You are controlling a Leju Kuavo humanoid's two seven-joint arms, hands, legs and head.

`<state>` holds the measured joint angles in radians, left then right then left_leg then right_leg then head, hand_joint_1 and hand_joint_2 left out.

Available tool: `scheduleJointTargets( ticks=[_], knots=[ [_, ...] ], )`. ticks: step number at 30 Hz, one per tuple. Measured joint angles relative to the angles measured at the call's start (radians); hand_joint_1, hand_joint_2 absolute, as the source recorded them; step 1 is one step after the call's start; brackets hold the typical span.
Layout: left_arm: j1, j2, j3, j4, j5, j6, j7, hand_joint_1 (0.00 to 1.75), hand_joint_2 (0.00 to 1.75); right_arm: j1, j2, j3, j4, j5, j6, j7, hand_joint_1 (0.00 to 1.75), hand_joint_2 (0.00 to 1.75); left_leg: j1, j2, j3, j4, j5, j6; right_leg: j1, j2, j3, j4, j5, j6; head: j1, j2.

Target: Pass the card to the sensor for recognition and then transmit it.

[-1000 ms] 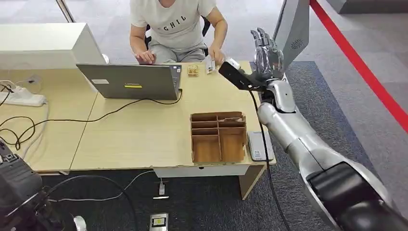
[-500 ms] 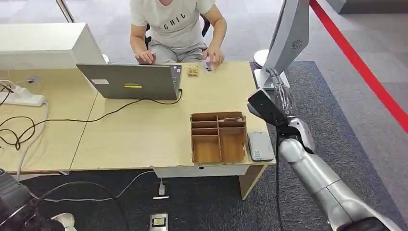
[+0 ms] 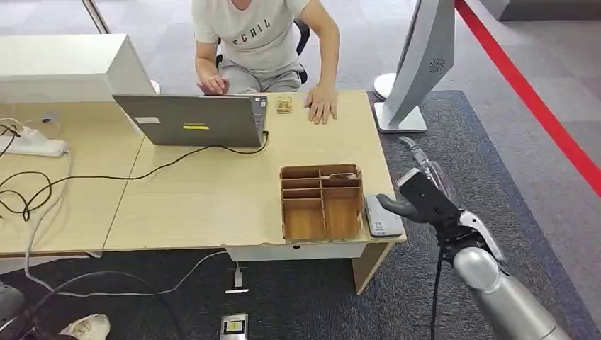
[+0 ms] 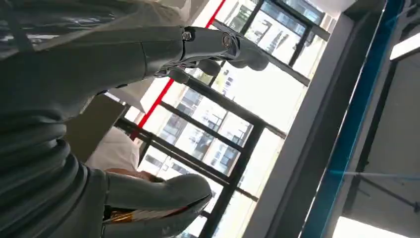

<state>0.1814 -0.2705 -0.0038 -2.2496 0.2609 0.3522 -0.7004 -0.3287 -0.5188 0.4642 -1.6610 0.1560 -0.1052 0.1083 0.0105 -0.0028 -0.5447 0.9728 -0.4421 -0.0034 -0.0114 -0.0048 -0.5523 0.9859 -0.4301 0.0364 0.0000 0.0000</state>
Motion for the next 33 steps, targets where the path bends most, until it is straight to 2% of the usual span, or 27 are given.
scheduleJointTargets(
  ticks=[6, 10, 17, 24, 33],
  knots=[
    [0.008, 0.015, -0.014, -0.021, -0.010, 0.067, 0.000, 0.00, 1.75, 0.012, -0.003, 0.003, -0.074, 0.013, 0.029, -0.025, 0.00, 1.75, 0.000, 0.000, 0.000, 0.000, 0.000, 0.000, 0.000, 0.000, 0.000, 0.000, 0.000, 0.000, 0.000, 0.000],
    [0.009, 0.027, -0.033, -0.034, -0.018, 0.115, 0.000, 0.00, 1.75, 0.003, 0.011, 0.019, -0.090, 0.083, 0.028, -0.038, 0.00, 1.75, 0.000, 0.000, -0.001, -0.001, 0.000, 0.000, 0.000, 0.000, 0.001, 0.001, 0.000, 0.000, 0.000, 0.000],
    [0.008, 0.054, -0.064, -0.057, -0.027, 0.172, 0.000, 0.00, 1.75, -0.050, 0.072, 0.074, -0.050, 0.258, -0.046, -0.058, 0.00, 1.75, 0.000, 0.000, -0.001, -0.001, 0.000, 0.000, 0.000, 0.000, 0.000, 0.001, 0.000, 0.000, 0.000, 0.000],
    [-0.013, 0.072, -0.100, -0.061, -0.001, 0.147, 0.000, 0.00, 1.75, -0.114, 0.144, 0.137, 0.104, 0.339, -0.175, -0.085, 0.00, 1.75, 0.000, 0.000, -0.001, -0.001, 0.000, 0.000, 0.000, 0.000, 0.000, 0.001, 0.000, 0.000, 0.000, 0.000],
    [-0.045, 0.074, -0.107, -0.060, -0.001, 0.077, 0.000, 0.00, 1.75, -0.162, 0.189, 0.185, 0.287, 0.428, -0.193, -0.074, 0.00, 1.75, 0.000, 0.000, -0.001, -0.001, 0.000, 0.000, 0.000, -0.001, 0.000, 0.001, 0.000, 0.000, 0.000, 0.000]
  ],
)
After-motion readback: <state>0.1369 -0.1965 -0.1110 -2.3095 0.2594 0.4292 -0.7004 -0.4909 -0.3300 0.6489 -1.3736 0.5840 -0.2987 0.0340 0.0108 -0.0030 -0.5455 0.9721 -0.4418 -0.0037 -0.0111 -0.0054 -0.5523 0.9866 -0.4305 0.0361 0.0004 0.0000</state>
